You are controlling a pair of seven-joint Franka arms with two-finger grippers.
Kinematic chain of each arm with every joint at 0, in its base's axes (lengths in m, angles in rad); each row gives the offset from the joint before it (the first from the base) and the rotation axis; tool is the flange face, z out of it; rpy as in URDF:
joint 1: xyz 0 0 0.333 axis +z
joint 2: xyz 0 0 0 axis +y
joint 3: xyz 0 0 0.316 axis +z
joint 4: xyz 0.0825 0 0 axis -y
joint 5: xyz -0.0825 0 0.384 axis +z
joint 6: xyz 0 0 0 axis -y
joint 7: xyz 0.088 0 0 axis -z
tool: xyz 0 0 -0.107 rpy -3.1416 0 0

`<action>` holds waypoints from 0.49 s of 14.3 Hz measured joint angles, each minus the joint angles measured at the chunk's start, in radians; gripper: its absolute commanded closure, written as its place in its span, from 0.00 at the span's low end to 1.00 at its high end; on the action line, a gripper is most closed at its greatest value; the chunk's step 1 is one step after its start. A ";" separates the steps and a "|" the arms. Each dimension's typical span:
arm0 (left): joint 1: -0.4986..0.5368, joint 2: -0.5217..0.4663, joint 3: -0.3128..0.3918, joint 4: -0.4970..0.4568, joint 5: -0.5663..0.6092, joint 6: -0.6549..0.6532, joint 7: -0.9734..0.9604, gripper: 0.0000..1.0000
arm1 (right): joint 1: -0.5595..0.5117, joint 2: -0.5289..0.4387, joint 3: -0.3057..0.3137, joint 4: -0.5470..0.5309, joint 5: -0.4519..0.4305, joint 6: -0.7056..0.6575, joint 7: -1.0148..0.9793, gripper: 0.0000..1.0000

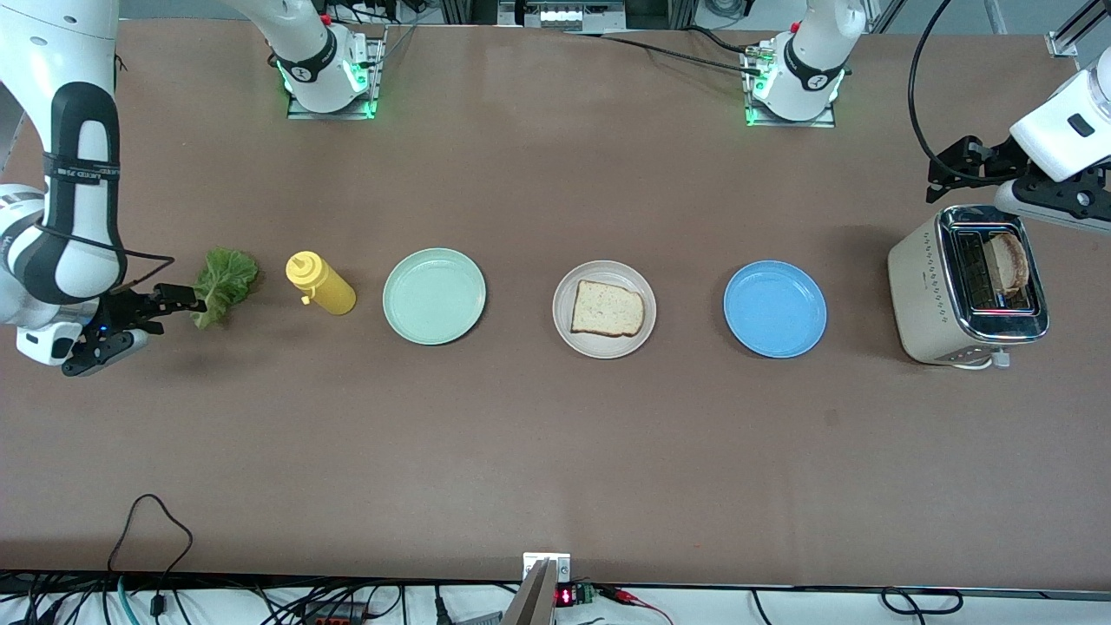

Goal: Make sandwich in beige plate with both arms
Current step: 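Lower the right gripper onto the lettuce leaf and grasp it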

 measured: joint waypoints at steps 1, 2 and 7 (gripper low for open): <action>0.000 0.000 0.000 0.000 0.000 0.000 0.000 0.00 | -0.024 -0.004 0.035 -0.009 -0.024 0.029 0.039 0.00; 0.000 0.000 0.000 0.000 0.000 0.000 0.000 0.00 | -0.050 -0.007 0.069 -0.028 -0.038 0.074 0.065 0.00; 0.000 0.000 0.000 0.000 0.000 0.000 0.000 0.00 | -0.178 -0.022 0.239 -0.200 -0.133 0.345 0.205 0.00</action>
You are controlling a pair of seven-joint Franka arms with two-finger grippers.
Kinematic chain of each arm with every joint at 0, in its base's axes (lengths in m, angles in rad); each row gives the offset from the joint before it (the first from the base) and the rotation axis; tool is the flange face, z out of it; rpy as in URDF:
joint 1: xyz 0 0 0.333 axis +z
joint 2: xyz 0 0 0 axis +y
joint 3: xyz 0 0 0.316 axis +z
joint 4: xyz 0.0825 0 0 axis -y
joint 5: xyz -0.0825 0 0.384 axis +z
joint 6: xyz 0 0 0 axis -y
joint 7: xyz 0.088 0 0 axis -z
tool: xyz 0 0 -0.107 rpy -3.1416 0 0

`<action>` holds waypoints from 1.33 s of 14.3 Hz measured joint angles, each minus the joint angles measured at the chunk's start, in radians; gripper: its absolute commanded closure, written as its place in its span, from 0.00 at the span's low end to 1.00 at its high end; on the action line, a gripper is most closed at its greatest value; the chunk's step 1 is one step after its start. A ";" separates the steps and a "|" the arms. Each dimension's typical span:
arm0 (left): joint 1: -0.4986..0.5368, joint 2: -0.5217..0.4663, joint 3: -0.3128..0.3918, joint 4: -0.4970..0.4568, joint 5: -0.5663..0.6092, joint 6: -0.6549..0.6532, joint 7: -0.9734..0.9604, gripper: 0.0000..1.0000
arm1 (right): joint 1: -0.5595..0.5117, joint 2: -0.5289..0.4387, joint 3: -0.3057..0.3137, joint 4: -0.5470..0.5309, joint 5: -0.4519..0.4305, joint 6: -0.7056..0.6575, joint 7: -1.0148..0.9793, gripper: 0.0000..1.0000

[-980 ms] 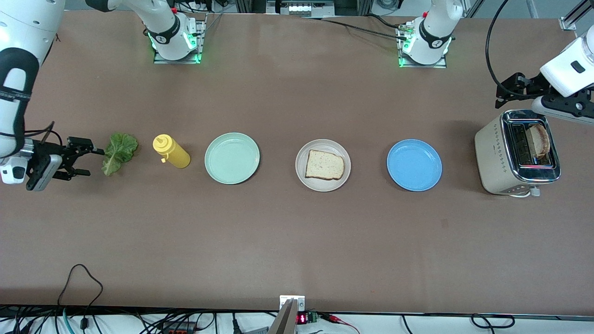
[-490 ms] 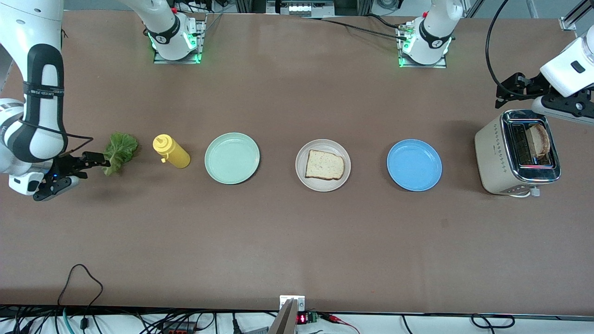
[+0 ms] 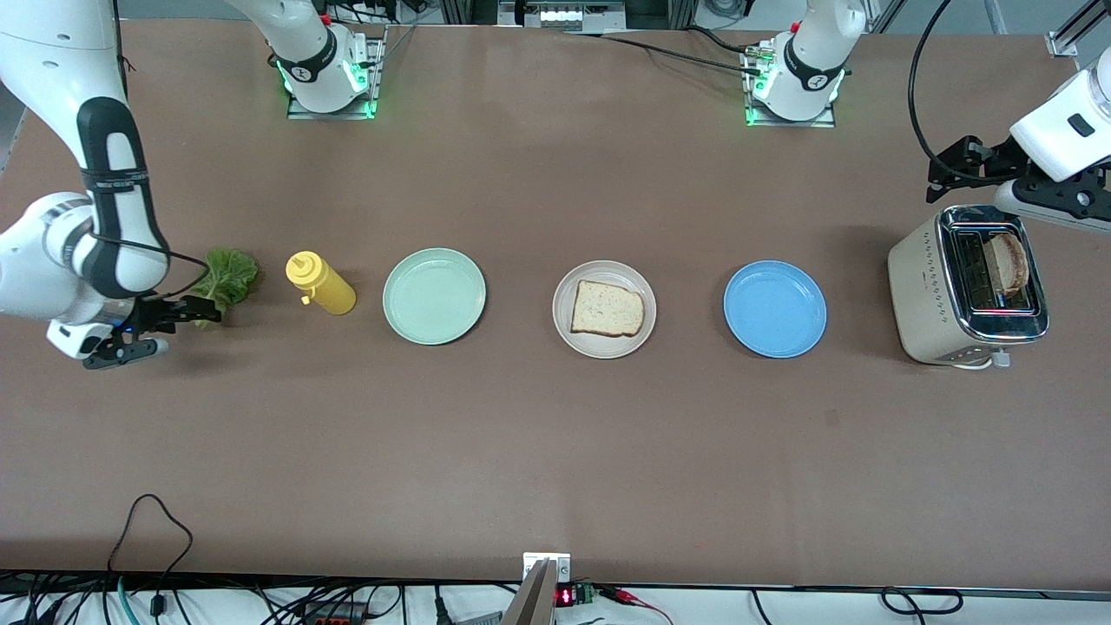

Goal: Make sandwich in beige plate with both arms
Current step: 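Lower the right gripper onto the lettuce leaf and grasp it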

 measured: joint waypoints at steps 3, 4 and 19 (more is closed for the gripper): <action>0.000 0.000 0.000 0.000 0.000 0.000 0.000 0.00 | -0.007 -0.012 0.033 -0.043 -0.089 0.033 0.104 0.42; 0.000 0.000 0.000 0.000 0.000 0.000 0.000 0.00 | -0.007 -0.020 0.039 -0.045 -0.114 0.033 0.117 0.62; 0.000 0.000 0.000 0.000 0.000 0.000 0.000 0.00 | -0.011 -0.059 0.058 -0.052 -0.174 0.012 0.125 1.00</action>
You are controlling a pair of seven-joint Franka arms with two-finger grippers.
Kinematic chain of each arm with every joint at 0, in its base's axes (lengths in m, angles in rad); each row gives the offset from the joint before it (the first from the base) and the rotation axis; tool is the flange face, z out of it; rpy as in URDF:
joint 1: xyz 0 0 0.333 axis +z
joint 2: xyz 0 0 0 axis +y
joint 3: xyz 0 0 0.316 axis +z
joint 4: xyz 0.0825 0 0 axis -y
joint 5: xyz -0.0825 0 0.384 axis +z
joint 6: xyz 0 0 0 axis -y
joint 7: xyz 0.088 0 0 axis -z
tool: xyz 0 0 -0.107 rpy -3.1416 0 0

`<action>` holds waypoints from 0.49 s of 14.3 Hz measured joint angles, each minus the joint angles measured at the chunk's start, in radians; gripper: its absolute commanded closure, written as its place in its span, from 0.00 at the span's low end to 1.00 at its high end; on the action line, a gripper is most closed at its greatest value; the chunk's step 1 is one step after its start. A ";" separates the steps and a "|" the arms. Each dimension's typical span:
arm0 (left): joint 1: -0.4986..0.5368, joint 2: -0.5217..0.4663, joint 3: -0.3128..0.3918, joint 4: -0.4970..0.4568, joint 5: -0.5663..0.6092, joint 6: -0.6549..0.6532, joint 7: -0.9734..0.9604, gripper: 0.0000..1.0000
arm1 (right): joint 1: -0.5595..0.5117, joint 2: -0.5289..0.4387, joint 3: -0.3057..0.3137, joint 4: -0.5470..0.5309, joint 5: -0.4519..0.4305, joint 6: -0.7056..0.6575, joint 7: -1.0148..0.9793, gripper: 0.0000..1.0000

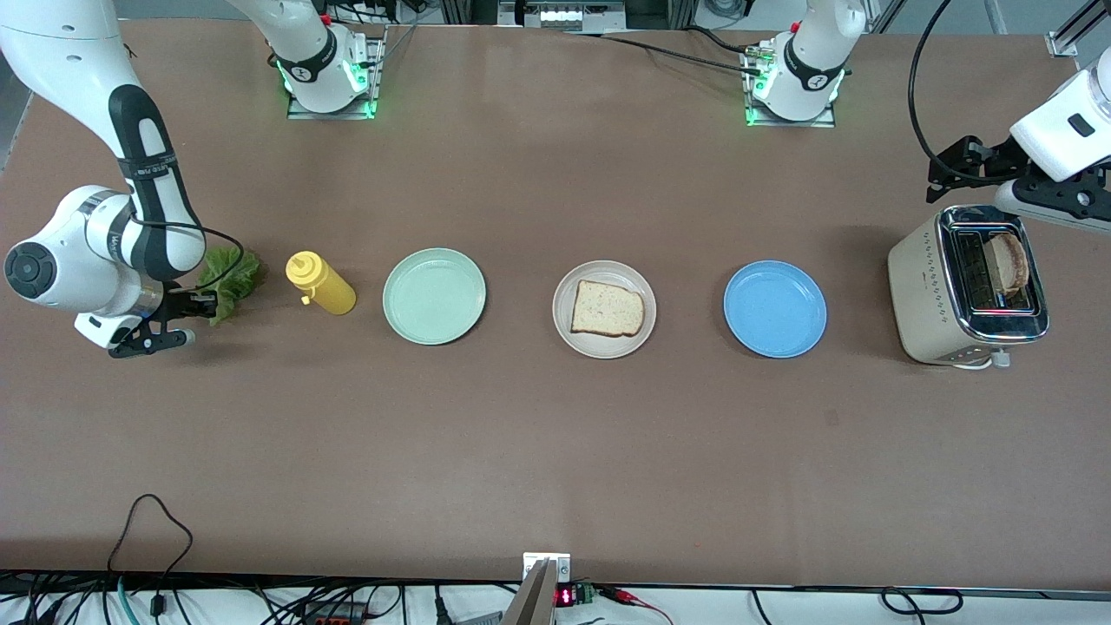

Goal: Make sandwich in beige plate with both arms
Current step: 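Lower the right gripper onto the lettuce leaf and grasp it, then lift the lettuce leaf and carry it toward the beige plate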

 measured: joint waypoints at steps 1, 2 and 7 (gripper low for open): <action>0.000 0.000 0.000 0.000 0.000 0.000 0.000 0.00 | 0.000 -0.013 0.003 0.008 -0.009 -0.027 0.000 1.00; 0.000 0.000 0.000 0.000 0.000 0.000 0.000 0.00 | 0.001 -0.030 0.005 0.028 -0.025 -0.070 0.000 1.00; 0.000 0.000 0.000 0.000 0.000 0.000 0.000 0.00 | 0.004 -0.182 0.049 0.148 -0.051 -0.306 -0.042 1.00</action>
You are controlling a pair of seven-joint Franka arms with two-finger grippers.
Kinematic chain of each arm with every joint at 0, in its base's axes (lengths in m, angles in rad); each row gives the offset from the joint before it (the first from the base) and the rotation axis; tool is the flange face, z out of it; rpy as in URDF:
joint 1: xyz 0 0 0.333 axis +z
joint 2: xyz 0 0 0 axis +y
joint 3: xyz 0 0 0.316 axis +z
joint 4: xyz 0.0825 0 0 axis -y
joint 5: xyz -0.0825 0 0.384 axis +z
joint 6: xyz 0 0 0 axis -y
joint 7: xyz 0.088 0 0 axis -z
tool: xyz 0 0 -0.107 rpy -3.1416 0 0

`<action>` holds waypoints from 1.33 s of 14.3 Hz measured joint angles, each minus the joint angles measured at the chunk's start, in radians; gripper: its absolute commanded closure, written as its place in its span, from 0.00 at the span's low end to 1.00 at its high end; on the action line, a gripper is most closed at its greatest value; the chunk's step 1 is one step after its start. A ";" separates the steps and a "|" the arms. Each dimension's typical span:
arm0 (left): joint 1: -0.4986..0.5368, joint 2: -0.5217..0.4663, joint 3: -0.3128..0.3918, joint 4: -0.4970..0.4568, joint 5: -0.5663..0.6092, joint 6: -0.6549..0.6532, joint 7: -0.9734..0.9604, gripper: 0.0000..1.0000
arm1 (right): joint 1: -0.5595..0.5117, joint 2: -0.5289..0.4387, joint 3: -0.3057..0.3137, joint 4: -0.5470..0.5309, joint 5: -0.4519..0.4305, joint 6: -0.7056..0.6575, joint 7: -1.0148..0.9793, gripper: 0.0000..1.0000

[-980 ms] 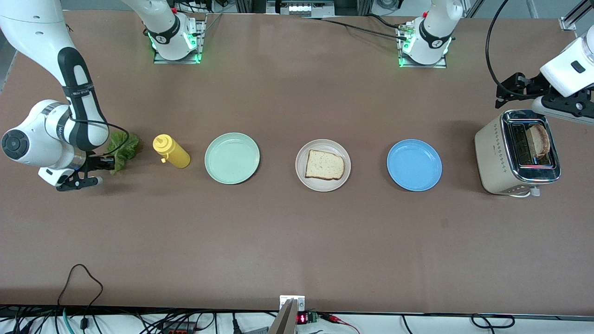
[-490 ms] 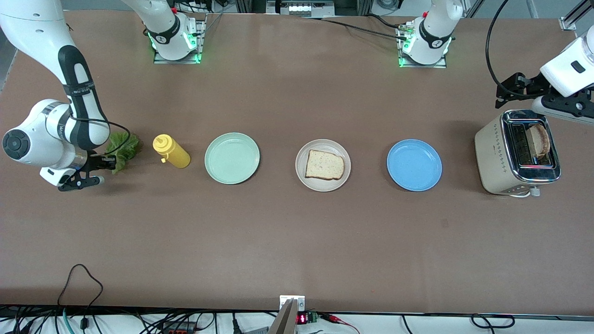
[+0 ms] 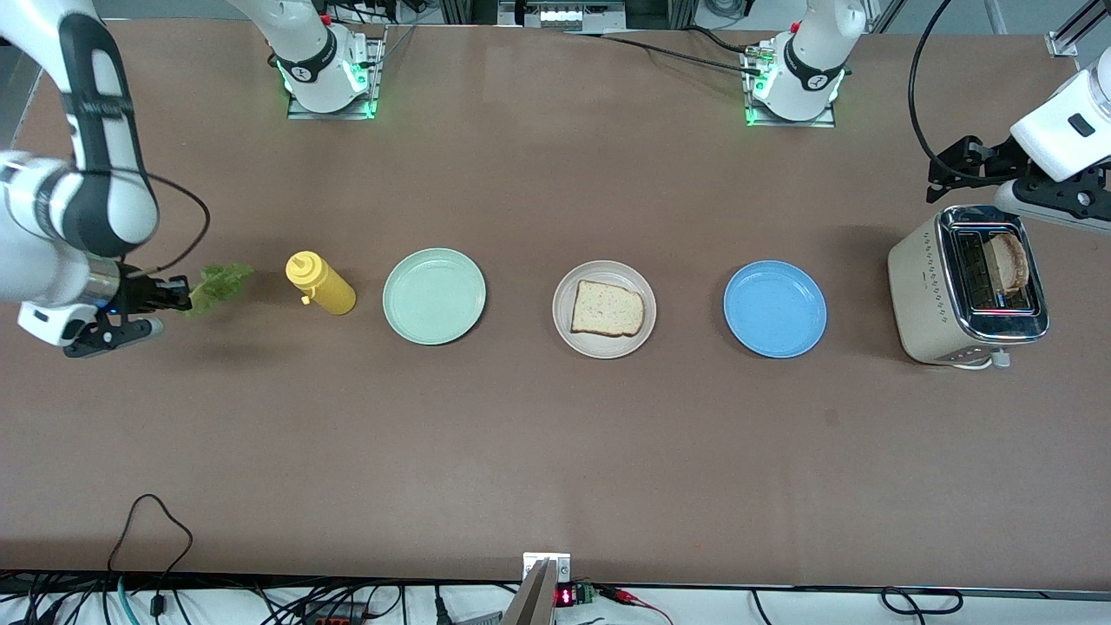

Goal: Make sandwich in beige plate with both arms
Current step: 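Lift the lettuce leaf and carry it toward the beige plate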

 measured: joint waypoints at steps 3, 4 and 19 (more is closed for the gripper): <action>0.000 0.000 0.000 0.000 0.000 0.000 0.000 0.00 | 0.015 -0.070 0.042 0.058 0.000 -0.121 -0.078 1.00; 0.000 0.000 0.000 0.000 0.000 0.000 0.000 0.00 | 0.022 -0.085 0.057 0.087 0.000 -0.165 -0.091 1.00; 0.001 0.000 0.001 0.000 0.000 0.000 0.000 0.00 | 0.278 -0.079 0.300 0.338 0.111 -0.188 -0.045 1.00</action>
